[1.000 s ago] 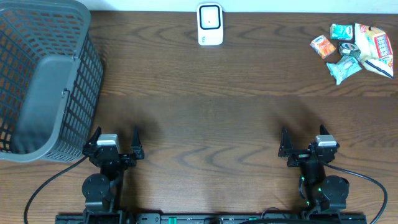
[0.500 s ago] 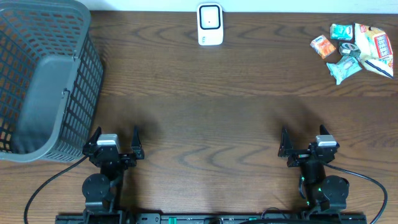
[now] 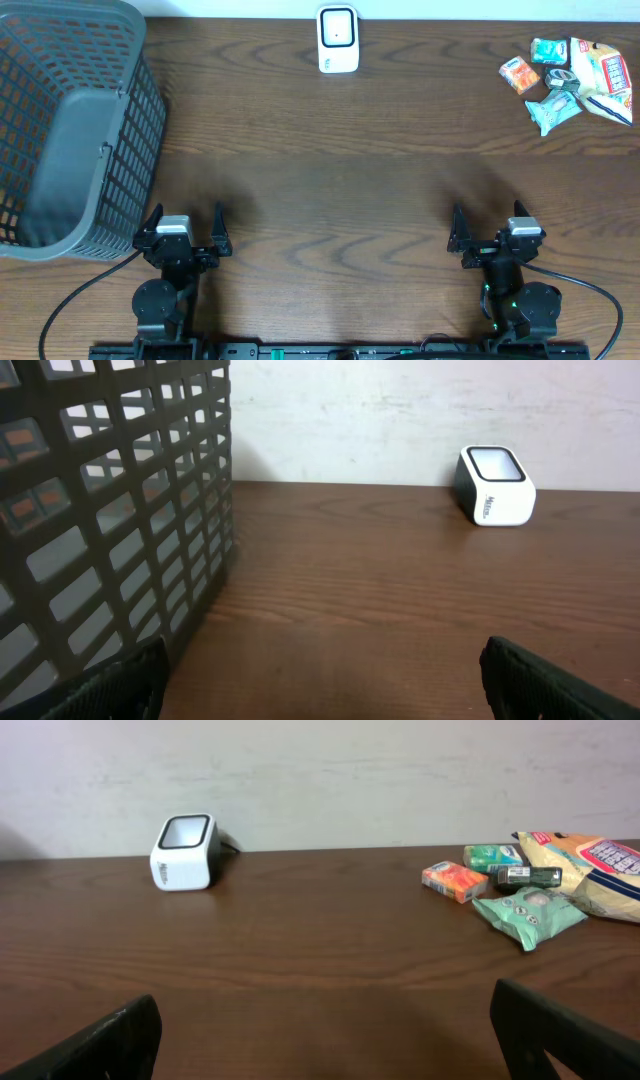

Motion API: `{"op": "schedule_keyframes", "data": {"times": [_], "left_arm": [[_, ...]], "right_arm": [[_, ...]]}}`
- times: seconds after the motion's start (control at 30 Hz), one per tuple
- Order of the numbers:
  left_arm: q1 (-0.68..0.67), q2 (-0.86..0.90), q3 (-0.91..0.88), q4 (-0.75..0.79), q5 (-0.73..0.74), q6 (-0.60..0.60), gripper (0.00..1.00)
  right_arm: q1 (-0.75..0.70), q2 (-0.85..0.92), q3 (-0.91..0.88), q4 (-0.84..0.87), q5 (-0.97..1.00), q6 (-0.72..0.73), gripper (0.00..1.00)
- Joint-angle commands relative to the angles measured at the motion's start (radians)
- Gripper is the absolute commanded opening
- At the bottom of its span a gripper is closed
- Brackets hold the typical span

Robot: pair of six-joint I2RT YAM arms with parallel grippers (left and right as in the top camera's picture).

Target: Scan the item barcode

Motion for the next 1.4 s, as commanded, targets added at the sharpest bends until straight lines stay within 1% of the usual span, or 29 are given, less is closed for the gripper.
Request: {"op": "schedule_keyframes", "data": {"times": [0.0,0.77,0.97,1.37], "left_arm": [[-0.005,-0.01,-0.029,-0.016,-0.005,0.016,0.97],[-0.005,-0.01,-0.029,-0.016,-0.006,0.016,0.98],[-0.005,-0.01,-0.029,-0.015,0.013,-0.063,0.97],[-0.005,-0.01,-0.029,-0.018,-0.002,-0.061,0.98]], "right_arm": [[0.005,-0.006,-0.002,-0.003,0.0,-0.011,0.99],[0.005,-0.006,-0.002,-0.003,0.0,-0.011,0.99],[0.005,-0.006,-0.002,-0.003,0.0,-0.011,0.99],[0.005,-0.006,-0.002,-0.003,0.0,-0.011,0.99]]}}
